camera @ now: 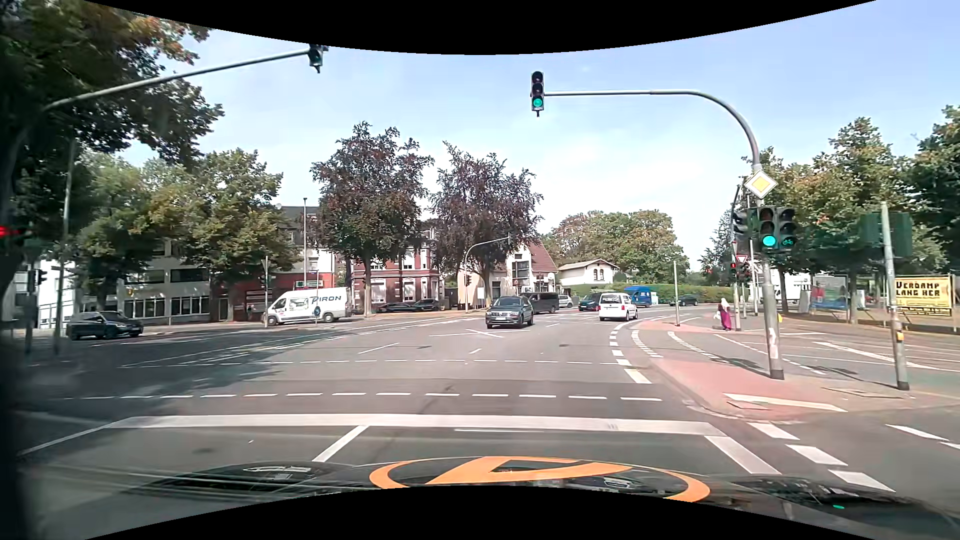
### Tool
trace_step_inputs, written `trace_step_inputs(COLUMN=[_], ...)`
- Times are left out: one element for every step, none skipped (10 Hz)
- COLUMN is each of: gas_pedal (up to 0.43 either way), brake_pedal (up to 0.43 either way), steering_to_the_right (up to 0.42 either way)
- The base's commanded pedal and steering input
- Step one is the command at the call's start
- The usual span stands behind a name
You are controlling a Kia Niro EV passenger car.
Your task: Follow the waypoints while adhering to traffic rules and regulations
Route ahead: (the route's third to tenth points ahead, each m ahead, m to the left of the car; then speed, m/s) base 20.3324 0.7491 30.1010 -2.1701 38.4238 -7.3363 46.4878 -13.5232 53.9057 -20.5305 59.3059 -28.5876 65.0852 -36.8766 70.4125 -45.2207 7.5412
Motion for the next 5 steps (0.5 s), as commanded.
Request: trace_step_inputs(gas_pedal=[0.150, 0.150, 0.150, 0.150, 0.157], brake_pedal=[0.000, 0.000, 0.000, 0.000, 0.000], steering_to_the_right=[0.054, 0.054, 0.054, 0.054, 0.054])
